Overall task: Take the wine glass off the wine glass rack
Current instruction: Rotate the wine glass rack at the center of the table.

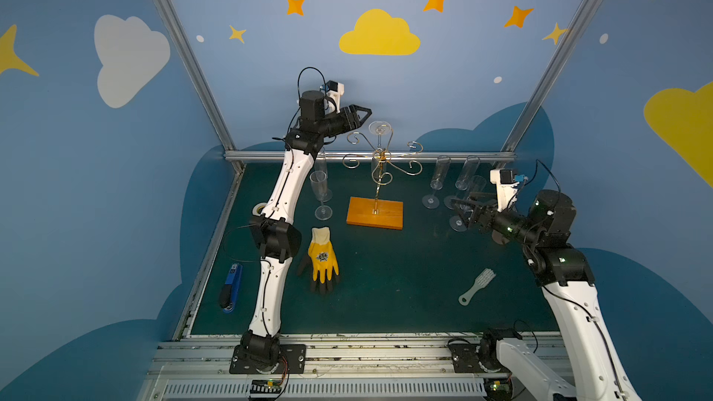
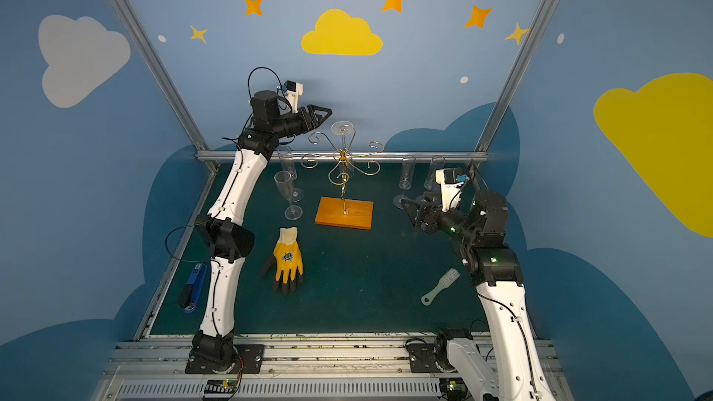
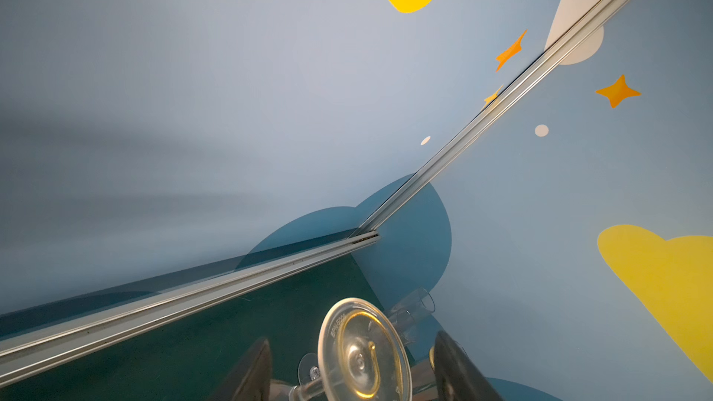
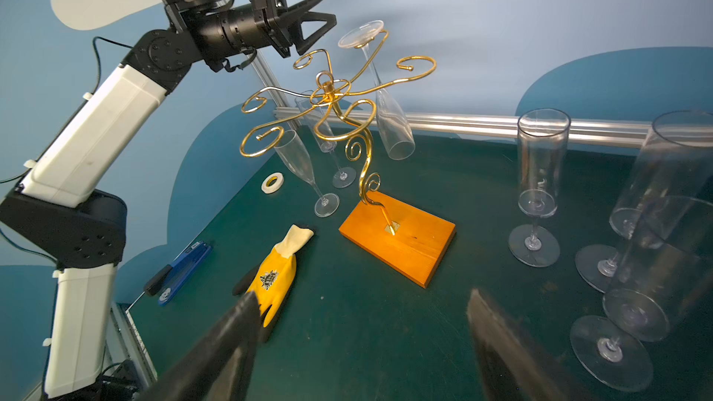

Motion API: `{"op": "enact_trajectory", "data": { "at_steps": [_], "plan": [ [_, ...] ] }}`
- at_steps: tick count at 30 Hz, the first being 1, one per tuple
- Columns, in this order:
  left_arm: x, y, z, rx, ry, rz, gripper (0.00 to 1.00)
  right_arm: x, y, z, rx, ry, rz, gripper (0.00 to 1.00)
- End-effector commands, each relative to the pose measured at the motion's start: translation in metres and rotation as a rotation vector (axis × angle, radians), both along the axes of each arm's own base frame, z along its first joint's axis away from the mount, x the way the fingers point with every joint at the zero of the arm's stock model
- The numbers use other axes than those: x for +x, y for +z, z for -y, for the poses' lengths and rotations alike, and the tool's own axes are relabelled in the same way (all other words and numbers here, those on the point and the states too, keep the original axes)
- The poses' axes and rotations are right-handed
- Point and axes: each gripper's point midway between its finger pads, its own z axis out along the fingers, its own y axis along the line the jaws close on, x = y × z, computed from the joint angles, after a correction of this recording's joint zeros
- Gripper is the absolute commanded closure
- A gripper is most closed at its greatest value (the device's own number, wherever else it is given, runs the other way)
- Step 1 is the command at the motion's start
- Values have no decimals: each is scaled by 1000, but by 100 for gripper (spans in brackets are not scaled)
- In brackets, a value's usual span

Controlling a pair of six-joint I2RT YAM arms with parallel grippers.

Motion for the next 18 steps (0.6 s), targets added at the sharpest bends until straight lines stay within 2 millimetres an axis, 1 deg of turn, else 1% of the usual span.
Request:
{"op": "enact_trajectory", "data": {
  "at_steps": [1,5,11,18],
  "plan": [
    [3,5,-2,-4,-15,47,36,-10,12,-7,20,39,2,16],
    [8,-1,0,-22,-25,37,36,-14,12,-7,11,38,0,16],
    [15,-10,5,-66,-44,14,38,-16,11,-8,3,39,-8,16],
    [15,-20,11,-85,-80,-17,40,-14,9,-9,8,37,-16,16]
  ]
}}
